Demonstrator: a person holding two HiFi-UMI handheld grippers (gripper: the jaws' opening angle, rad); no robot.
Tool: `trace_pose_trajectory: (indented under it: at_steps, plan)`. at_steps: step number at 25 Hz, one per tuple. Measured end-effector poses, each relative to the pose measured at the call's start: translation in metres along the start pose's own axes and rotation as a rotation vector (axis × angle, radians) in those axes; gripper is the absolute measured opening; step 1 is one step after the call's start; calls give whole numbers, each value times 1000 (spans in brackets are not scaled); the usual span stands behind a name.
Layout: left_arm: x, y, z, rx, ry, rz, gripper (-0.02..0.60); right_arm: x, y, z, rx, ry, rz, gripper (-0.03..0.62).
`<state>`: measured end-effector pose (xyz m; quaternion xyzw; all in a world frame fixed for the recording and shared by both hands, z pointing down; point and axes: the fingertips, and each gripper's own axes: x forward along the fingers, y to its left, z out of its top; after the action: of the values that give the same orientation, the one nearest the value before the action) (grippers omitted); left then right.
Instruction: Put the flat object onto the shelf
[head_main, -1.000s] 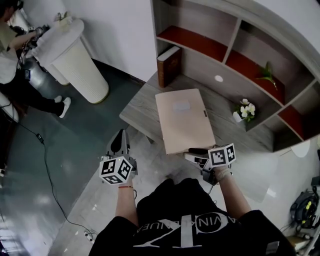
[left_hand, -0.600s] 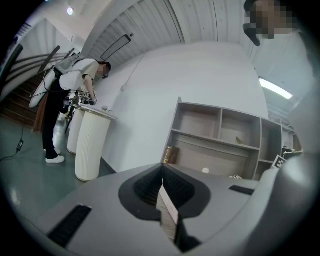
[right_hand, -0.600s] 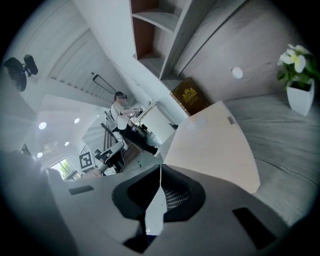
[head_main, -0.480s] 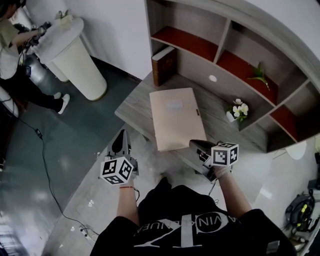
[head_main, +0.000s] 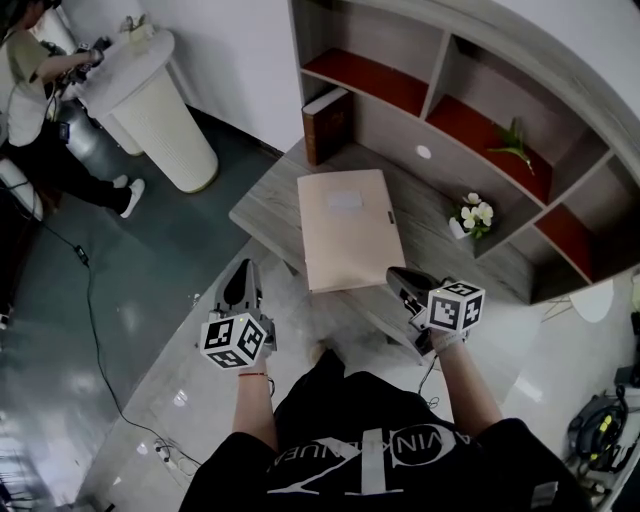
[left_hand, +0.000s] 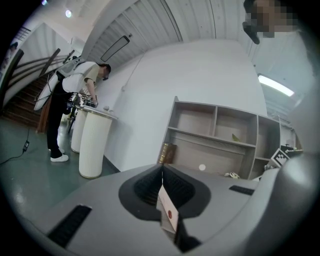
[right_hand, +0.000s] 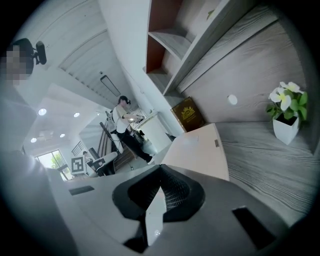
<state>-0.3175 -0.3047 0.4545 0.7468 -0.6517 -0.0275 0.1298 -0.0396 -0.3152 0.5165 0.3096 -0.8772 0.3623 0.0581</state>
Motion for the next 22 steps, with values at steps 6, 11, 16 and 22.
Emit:
trace_pose_trajectory:
  at_steps: [6,11,16,22]
  plan:
    - [-15,-9,-4,7,6,18,6,-13,-2,5,-32,-32,-6,9]
    - [-26,-18,-3,18,-1,25,6,-26,-2,15,-82,-69,-15,9]
    - [-38,-26,1,54,-13,33,6,-35,2,24,-149,-96,-25,9]
    - [-53,-32,8,90,-34,48,6,-47,11,36,-221,-142,-26,9]
